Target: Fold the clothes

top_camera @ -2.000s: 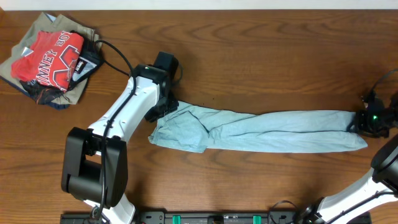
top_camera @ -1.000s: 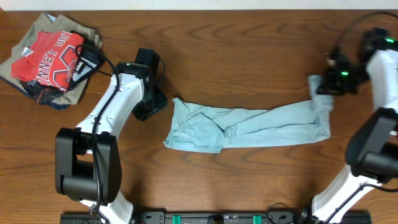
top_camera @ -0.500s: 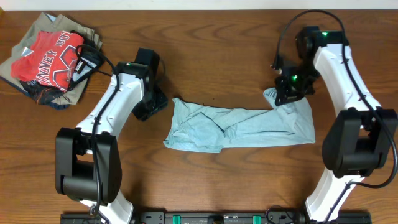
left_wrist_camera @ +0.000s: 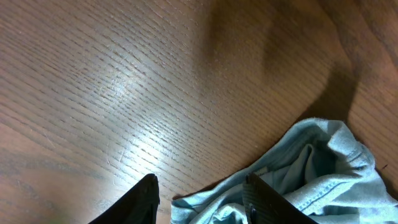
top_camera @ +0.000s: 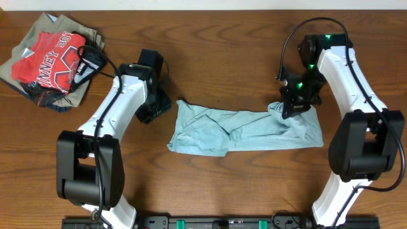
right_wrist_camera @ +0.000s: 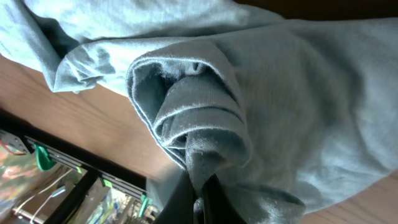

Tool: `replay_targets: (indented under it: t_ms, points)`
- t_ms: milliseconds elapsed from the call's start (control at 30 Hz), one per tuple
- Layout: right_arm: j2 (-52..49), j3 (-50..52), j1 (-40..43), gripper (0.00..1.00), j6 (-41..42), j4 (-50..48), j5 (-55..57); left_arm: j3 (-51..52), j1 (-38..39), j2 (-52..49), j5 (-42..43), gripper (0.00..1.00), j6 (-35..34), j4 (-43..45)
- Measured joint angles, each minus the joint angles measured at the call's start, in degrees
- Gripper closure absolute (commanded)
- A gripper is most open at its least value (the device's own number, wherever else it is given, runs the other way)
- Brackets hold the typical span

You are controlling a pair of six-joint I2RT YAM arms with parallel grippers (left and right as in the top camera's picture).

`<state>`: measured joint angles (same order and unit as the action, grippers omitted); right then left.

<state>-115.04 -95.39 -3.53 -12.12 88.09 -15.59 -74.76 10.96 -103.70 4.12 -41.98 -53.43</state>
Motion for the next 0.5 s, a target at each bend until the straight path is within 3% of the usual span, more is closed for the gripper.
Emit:
replay_targets:
  t_ms: [133, 233, 333, 500]
  points:
    - [0.0, 0.9, -1.0, 0.70, 0.6, -0.2, -1.4, 0.0, 0.0, 0.0, 0.0, 0.54, 0.0, 0.0]
    - [0.0, 1.1, -2.3, 0.59, 0.8, -0.6, -3.1, 0.0, 0.0, 0.0, 0.0, 0.55, 0.0, 0.0]
    - [0.0, 1.1, -3.0, 0.51, 0.8, -2.0, -4.2, 0.0, 0.0, 0.0, 0.0, 0.54, 0.0, 0.1]
    - [0.0, 1.2, -3.1, 0.50, 0.9, -4.2, -4.5, 0.0, 0.0, 0.0, 0.0, 0.54, 0.0, 0.0]
